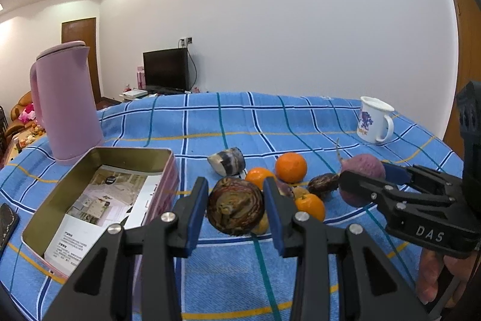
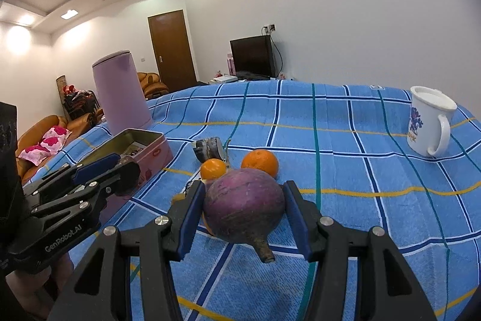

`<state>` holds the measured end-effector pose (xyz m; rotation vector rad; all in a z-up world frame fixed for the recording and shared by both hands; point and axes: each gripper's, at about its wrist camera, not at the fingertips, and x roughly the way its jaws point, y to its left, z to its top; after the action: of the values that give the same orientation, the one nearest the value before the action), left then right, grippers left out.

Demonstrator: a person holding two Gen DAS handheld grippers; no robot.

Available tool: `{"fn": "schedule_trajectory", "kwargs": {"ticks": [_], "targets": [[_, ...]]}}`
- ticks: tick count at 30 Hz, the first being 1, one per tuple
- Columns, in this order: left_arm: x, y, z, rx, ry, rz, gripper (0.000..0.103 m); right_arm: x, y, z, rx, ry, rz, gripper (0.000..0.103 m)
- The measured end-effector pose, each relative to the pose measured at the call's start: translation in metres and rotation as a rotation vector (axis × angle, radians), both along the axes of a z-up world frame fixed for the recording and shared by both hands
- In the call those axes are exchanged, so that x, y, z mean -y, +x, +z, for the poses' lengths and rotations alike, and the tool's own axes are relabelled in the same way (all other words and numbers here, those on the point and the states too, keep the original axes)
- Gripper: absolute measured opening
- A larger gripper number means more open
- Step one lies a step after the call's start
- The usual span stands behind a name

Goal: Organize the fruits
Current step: 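Lift the brown fruit and purple turnip and carry both toward the tin box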

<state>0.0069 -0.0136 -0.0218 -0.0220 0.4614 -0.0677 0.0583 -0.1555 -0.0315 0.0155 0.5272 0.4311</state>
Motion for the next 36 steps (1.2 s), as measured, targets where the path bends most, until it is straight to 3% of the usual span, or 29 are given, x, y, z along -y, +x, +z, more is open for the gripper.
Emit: {"fn": "schedule_trajectory", "kwargs": {"ticks": [36], "targets": [[0.0,-0.02,0.008,0.105,0.017,0.03,0.039,0.004,-0.032,0.013,0.168,0.008,0.009,0.055]]}}
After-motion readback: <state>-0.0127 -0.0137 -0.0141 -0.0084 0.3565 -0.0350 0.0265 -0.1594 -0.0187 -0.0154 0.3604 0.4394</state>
